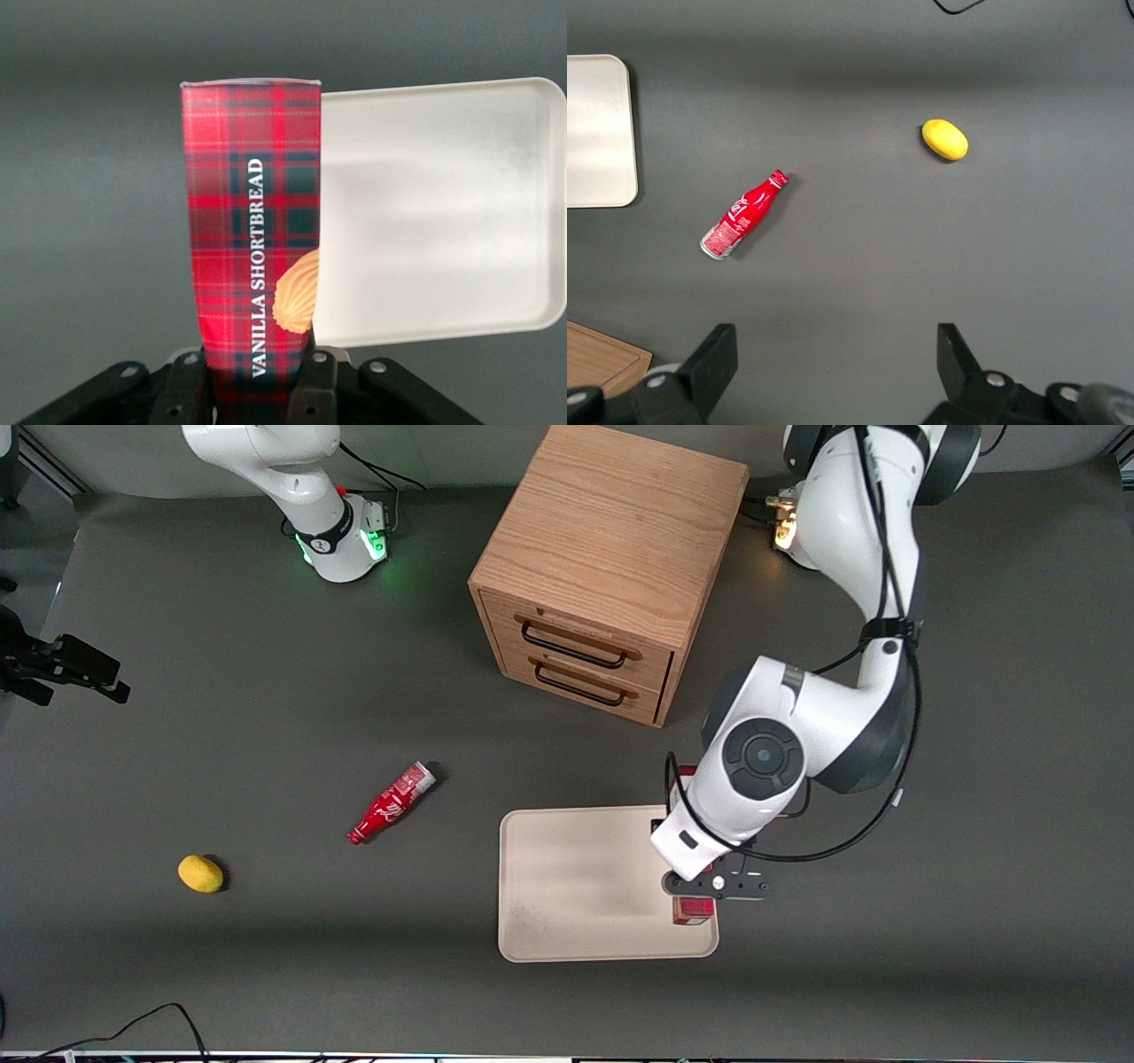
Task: Place red cookie box on tray
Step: 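Carry the upright cookie box over the cream tray with the left gripper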
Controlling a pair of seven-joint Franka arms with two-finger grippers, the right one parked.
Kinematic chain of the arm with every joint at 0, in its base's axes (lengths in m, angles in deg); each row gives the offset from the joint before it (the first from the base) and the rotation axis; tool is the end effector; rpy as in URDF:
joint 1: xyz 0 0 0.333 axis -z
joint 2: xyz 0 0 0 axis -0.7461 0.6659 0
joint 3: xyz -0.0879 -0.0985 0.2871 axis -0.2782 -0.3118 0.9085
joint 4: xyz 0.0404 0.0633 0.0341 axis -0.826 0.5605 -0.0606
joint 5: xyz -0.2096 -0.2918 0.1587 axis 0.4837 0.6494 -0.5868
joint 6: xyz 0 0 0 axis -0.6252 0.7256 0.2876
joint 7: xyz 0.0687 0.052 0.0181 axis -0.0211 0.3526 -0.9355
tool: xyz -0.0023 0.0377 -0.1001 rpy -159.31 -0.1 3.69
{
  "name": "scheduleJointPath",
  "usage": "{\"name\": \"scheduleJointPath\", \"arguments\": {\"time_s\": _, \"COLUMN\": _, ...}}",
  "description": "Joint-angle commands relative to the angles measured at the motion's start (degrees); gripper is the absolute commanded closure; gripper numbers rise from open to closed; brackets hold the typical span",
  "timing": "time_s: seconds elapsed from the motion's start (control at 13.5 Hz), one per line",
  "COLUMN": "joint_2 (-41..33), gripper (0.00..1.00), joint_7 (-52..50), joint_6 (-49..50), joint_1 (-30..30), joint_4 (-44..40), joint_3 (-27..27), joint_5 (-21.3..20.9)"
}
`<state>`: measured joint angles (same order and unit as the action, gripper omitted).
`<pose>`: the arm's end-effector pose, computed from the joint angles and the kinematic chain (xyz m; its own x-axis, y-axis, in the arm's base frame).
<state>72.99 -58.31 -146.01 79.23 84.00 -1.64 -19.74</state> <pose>0.6908 -0.3572 0.3779 0.9976 -0.0383 0.0568 -0.0400 -0.9988 0.0285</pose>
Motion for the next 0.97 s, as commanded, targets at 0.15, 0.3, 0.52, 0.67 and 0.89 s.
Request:
{"name": "scheduleJointPath", "arguments": {"time_s": 0.15, "joint_2": 6.19, "gripper": 0.97, "joint_7": -1.52, "joint_6": -5.27, "joint_1": 0.40, "joint_4": -3.15, "joint_3": 0.60, "joint_5": -0.61}}
{"name": "scheduleJointPath", "arguments": {"time_s": 0.3, "joint_2": 7.52, "gripper": 0.97, "joint_7": -1.43, "joint_6": -6.33, "joint_1": 0.31, "joint_4": -3.15, "joint_3": 0.77, "joint_5": -0.87}}
{"name": "scheduleJointPath", "arguments": {"time_s": 0.52, "joint_2": 8.92, "gripper": 0.93, "joint_7": -0.90, "joint_6": -6.51, "joint_1": 0.14, "joint_4": -2.97, "joint_3": 0.86, "joint_5": -1.75}}
{"name": "scheduleJointPath", "arguments": {"time_s": 0.67, "joint_2": 10.15, "gripper": 0.92, "joint_7": -0.90, "joint_6": -7.56, "joint_1": 0.23, "joint_4": -2.80, "joint_3": 0.86, "joint_5": -1.93}}
{"name": "scheduleJointPath", "arguments": {"time_s": 0.89, "joint_2": 11.12, "gripper": 0.85, "joint_7": -0.90, "joint_6": -8.00, "joint_1": 0.14, "joint_4": -2.62, "joint_3": 0.95, "joint_5": -1.93}}
